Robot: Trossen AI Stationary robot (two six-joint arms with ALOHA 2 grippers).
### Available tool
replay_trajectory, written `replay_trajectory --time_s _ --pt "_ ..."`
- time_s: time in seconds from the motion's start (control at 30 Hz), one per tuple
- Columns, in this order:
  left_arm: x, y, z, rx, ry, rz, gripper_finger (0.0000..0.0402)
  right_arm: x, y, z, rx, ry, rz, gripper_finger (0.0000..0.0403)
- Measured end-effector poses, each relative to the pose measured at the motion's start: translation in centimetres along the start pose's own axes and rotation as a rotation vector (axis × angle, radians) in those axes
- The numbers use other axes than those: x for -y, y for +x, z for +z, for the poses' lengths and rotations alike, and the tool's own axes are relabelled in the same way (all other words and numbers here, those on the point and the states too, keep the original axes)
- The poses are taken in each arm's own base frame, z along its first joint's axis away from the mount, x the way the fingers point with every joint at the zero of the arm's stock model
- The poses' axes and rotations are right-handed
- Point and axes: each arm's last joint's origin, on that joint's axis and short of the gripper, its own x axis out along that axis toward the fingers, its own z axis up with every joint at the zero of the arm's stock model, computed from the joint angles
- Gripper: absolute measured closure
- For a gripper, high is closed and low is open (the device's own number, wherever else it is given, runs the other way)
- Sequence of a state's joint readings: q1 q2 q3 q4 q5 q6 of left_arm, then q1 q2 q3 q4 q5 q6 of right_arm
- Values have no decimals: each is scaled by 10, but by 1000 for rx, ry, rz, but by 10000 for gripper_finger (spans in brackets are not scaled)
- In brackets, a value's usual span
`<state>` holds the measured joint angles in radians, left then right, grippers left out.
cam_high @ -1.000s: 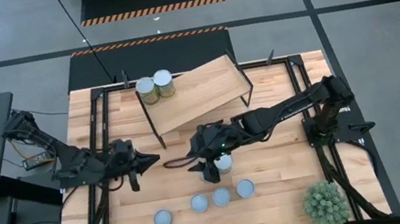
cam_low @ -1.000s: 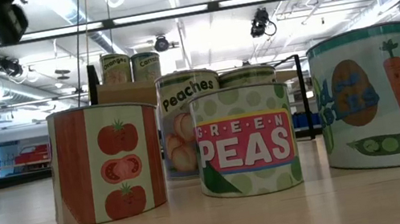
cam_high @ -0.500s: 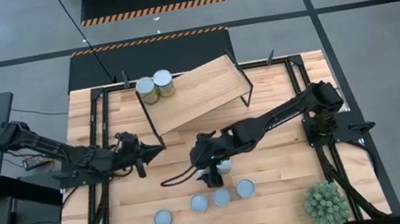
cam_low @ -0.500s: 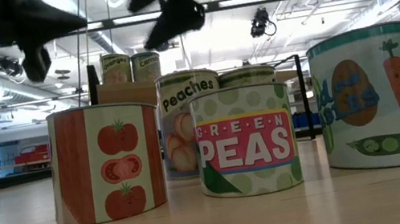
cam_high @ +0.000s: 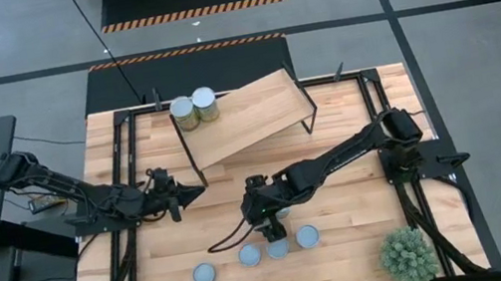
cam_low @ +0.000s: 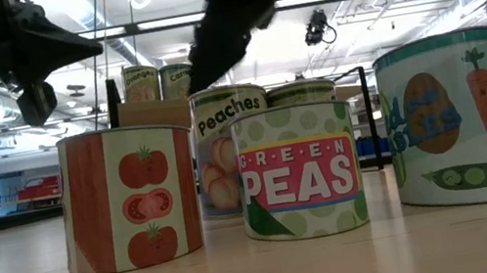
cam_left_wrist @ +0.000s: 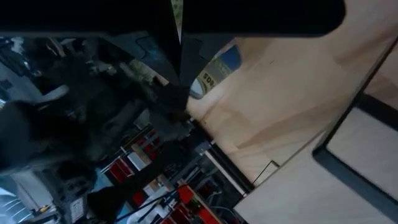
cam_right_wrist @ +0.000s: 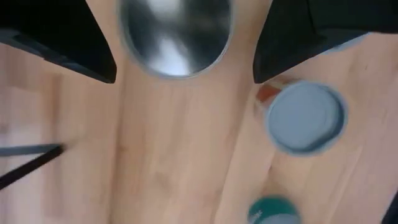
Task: Pick and place cans onto a shelf
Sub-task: Put the canned peaches on the shelf
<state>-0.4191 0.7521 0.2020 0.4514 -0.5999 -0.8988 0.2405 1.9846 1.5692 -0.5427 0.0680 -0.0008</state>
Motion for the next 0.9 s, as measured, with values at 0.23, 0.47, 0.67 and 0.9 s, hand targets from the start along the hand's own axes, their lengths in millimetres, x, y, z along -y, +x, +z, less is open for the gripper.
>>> replay_trajectory --time_s 0.23,0.47,0.67,0.9 --pt "2 0 1 -6 8 -31 386 1 19 -9 -70 40 -19 19" --pt "5 0 1 -32 56 -80 386 6 19 -10 -78 27 -14 26" --pt "5 0 1 -31 61 -75 386 6 32 -16 -112 14 32 40" --pt "3 0 0 -39 67 -63 386 5 38 -18 -125 16 57 87"
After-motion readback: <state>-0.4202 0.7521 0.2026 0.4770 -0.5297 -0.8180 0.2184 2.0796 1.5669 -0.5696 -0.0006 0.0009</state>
